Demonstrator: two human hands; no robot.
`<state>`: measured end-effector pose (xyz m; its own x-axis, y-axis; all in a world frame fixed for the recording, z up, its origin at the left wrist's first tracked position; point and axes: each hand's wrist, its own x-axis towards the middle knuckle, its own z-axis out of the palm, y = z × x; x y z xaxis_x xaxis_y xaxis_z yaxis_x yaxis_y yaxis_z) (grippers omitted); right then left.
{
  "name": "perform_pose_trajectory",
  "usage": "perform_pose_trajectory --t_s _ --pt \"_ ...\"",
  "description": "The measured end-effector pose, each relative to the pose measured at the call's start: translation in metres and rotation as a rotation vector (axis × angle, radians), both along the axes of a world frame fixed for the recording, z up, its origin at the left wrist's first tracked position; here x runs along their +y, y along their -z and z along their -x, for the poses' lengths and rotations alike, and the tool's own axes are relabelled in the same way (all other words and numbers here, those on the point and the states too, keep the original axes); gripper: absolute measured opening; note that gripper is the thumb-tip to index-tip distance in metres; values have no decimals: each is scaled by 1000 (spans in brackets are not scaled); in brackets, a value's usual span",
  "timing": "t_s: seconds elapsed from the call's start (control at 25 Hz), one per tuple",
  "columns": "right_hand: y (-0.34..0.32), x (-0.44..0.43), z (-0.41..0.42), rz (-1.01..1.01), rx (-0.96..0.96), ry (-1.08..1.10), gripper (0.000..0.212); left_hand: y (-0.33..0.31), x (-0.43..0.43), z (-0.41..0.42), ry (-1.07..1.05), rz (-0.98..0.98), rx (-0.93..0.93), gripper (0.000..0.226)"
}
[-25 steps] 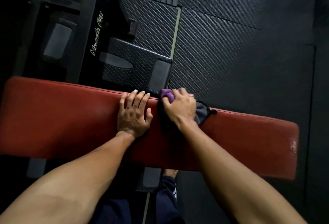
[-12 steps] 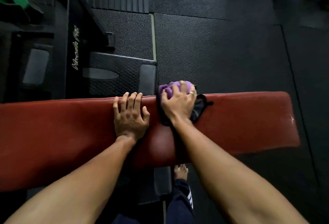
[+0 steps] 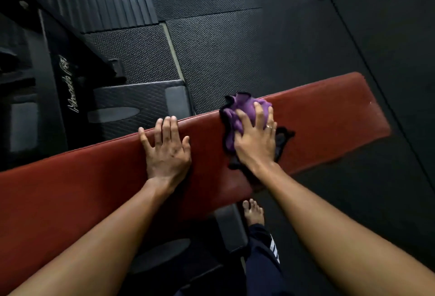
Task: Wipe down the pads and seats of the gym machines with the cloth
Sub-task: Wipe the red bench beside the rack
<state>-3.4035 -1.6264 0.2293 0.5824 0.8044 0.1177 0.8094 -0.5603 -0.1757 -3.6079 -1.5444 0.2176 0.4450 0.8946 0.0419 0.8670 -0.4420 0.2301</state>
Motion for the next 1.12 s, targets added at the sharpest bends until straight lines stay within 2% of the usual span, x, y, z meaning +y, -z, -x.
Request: perform_pose_trajectory --t_s 0.08,0.16,0.24,0.36,0.44,0.52,0.6,0.64,0.8,0.92,1.04,1.12 --pt "-2 30 25 -58 50 72 45 3 5 -3 67 -8 30 64" --pt "1 23 53 -69 72 -57 47 -1 4 -12 99 -24 30 64" --pt "-2 -19 62 -33 44 -206 51 -4 0 -24 167 -32 -11 63" --pt "-8 -80 20 -2 -29 -293 55 -7 -19 -43 232 -12 -25 68" --pt "-9 -86 -13 57 -66 -206 56 -6 -26 -46 206 -6 -16 70" --pt "-12 -62 -27 37 7 -22 56 -5 -29 -47 201 -28 -8 70" --pt "-15 -29 -6 -28 103 138 59 -1 -28 -47 204 -45 5 70" --pt "-17 -21 12 -48 127 146 59 1 -27 -47 209 -54 8 69" --pt "-12 -76 43 -58 135 -166 52 1 -31 -46 213 -81 -13 64" --pt "-13 -135 20 -4 48 -259 55 -4 -44 -47 215 -43 -64 62" --pt "-16 -140 -18 70 31 -64 56 -9 -60 -49 296 -9 -75 60" --pt "-19 -105 -23 39 151 189 54 -9 -67 -50 316 -9 -60 60"
